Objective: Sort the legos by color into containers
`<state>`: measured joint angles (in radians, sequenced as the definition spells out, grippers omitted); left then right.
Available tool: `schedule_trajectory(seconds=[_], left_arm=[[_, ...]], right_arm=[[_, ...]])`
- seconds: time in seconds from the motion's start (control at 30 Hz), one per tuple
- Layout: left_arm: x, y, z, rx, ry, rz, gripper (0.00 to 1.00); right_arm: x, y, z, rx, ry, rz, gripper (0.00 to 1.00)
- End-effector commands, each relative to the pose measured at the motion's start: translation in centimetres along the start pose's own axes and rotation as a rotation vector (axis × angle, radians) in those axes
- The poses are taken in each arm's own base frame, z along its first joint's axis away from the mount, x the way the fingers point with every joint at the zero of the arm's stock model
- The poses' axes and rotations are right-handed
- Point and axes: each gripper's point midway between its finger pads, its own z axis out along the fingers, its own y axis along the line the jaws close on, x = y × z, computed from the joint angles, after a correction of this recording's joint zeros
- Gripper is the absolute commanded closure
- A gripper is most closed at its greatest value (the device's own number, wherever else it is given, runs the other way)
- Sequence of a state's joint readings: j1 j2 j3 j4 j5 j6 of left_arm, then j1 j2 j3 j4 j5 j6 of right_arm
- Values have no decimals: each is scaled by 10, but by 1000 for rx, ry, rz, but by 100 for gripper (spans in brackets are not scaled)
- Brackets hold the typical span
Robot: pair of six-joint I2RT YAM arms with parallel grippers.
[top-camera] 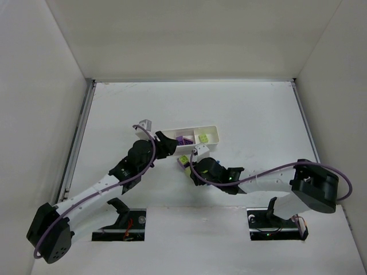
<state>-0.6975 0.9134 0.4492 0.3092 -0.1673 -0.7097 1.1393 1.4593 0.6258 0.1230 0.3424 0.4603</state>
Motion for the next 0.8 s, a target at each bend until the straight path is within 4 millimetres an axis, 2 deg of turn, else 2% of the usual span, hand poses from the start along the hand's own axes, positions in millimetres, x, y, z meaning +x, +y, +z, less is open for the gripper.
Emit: schedule_trajectory(seconds=[0.0,0.13,0.4,0.6,0.77], left_arm=[[-2,-2,-9,24,-5,-22,52],[0,-7,-20,51,7,-56,52],[-16,-42,-48,242,-66,-177,50],[-24,-59,-55,358,-115,-279,47],[-20,-65,-57,419,-119,-331,47]], right_arm=[[-42,9,-12,-33,-134,55,71],[-61,13,-37,-90,-203,139,72],[-118,26,-81,-322,-333,375,72],[-152,49,-99,-529,-393,527,72],[-160,53,-102,-612,-403,614,72]])
